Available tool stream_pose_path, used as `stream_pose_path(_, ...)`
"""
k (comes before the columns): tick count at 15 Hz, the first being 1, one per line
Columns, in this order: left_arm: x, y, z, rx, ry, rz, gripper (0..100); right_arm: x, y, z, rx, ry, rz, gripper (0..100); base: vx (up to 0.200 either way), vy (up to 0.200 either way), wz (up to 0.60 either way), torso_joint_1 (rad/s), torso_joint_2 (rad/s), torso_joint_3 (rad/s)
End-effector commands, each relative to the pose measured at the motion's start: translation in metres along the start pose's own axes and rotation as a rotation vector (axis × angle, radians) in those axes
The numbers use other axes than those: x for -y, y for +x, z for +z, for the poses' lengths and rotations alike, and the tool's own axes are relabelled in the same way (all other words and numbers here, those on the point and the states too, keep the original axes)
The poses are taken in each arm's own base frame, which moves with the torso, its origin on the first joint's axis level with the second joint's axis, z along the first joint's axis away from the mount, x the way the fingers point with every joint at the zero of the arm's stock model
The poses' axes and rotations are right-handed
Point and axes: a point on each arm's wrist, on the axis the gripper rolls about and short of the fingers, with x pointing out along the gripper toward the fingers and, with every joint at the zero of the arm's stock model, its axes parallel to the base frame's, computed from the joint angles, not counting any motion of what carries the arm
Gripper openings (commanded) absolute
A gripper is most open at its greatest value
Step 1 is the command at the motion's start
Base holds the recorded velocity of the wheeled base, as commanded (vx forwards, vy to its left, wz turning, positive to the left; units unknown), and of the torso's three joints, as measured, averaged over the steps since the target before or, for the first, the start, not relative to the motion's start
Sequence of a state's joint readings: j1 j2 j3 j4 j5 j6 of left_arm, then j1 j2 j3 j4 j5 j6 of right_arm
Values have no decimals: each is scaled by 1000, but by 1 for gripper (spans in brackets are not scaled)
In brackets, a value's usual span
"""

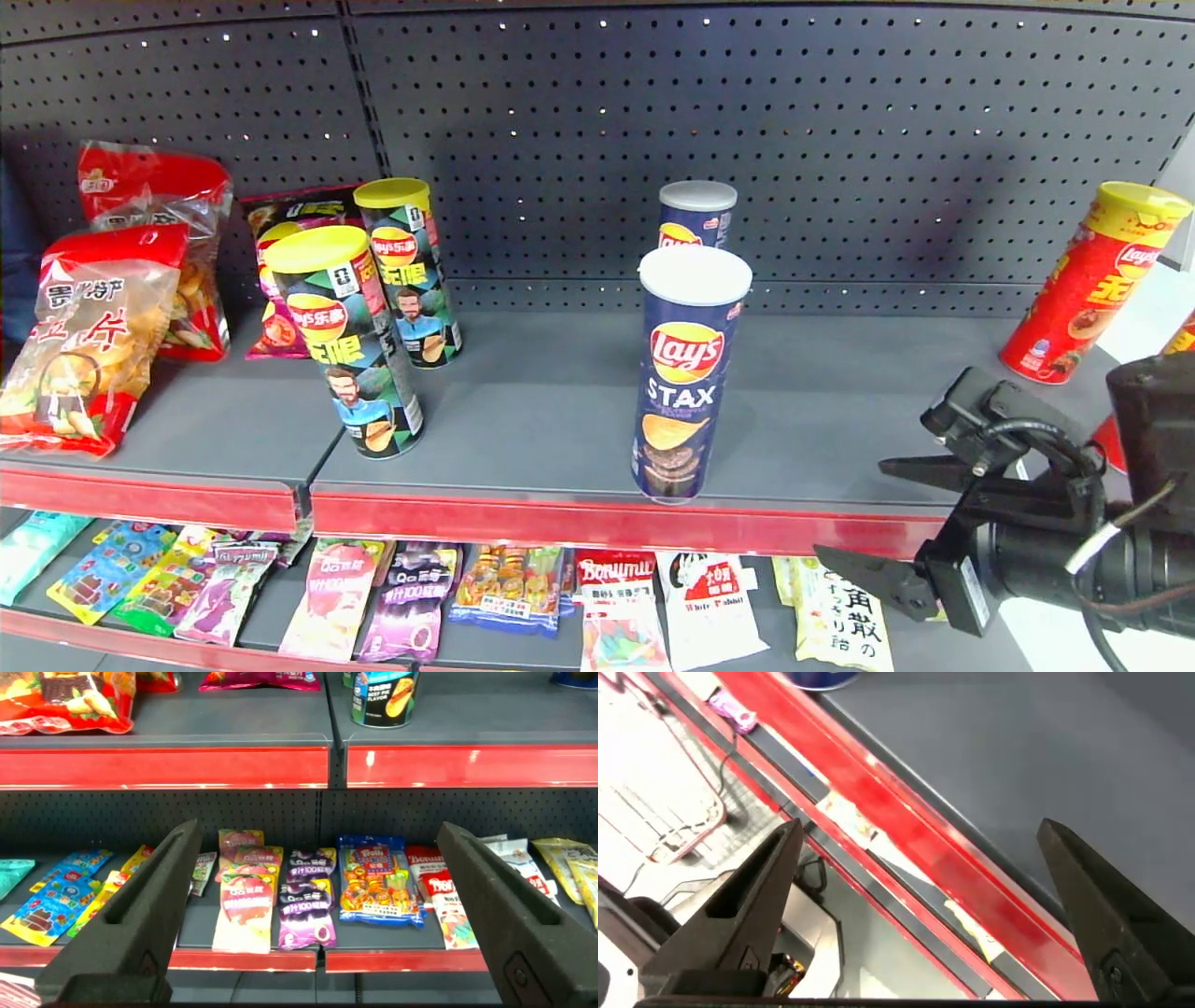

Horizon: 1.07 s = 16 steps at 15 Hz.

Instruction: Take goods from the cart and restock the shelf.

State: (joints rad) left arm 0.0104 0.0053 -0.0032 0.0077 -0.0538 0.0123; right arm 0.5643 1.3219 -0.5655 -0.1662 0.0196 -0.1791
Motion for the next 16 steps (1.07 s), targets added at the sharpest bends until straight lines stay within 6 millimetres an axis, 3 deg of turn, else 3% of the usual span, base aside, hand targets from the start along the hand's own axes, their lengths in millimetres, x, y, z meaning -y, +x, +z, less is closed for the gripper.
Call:
stream_pose_path(1,0,0,0,-1,0,0,100,-3,-1,1,8,-8,15,100,0,0,0,0,0,0)
stream_pose_path(6,0,0,0,-1,0,0,100,-4,-10,0,36,-5,33,100,0,0,0,0,0,0)
stream_pose_path(10,0,0,0,-1,0,0,100,-6,-62,-36,149,39,-21,100,0,0,0,0,0,0)
stream_pose_path(12,0,0,0,-1,0,0,100,-5,-100,-67,283,109,-137,100,0,0,0,0,0,0)
stream_pose_path(16,0,0,0,-1,0,0,100,-11,-140,-82,494,188,-268,100,0,0,0,0,0,0)
